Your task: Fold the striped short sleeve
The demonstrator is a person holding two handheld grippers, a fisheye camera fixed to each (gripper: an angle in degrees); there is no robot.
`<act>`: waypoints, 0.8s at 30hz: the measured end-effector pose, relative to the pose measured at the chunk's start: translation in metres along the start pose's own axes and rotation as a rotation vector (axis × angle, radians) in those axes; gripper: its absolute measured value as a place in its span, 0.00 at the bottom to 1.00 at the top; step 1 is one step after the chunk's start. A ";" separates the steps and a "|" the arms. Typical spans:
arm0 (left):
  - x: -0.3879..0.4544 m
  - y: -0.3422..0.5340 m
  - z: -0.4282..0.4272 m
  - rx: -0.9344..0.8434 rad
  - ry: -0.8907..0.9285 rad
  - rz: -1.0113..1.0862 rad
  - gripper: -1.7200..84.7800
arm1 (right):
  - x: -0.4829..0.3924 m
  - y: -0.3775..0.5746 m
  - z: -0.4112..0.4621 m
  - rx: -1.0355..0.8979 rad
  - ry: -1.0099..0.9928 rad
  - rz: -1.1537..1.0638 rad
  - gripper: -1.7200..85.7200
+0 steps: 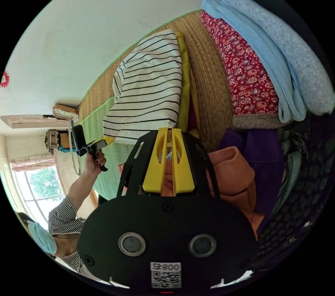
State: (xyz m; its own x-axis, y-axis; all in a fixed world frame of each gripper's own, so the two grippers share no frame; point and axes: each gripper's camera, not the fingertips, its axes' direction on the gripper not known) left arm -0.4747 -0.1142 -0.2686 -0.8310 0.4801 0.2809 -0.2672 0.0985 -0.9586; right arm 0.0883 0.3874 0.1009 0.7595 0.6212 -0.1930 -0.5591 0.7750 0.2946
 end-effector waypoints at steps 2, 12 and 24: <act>0.000 0.006 0.005 -0.002 0.011 0.031 0.06 | -0.013 0.006 -0.005 0.014 0.059 -0.012 0.03; 0.014 0.004 0.030 0.054 -0.165 0.126 0.03 | -0.130 0.011 0.022 0.010 0.298 -0.234 0.02; 0.020 0.088 0.039 0.035 -0.124 0.247 0.02 | -0.153 0.088 0.012 0.225 0.455 -0.244 0.02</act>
State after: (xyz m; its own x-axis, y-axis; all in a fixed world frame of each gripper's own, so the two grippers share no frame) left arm -0.5339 -0.1296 -0.3458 -0.9260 0.3749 0.0441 -0.0636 -0.0399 -0.9972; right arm -0.0730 0.3593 0.1671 0.6099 0.4531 -0.6502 -0.2628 0.8897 0.3735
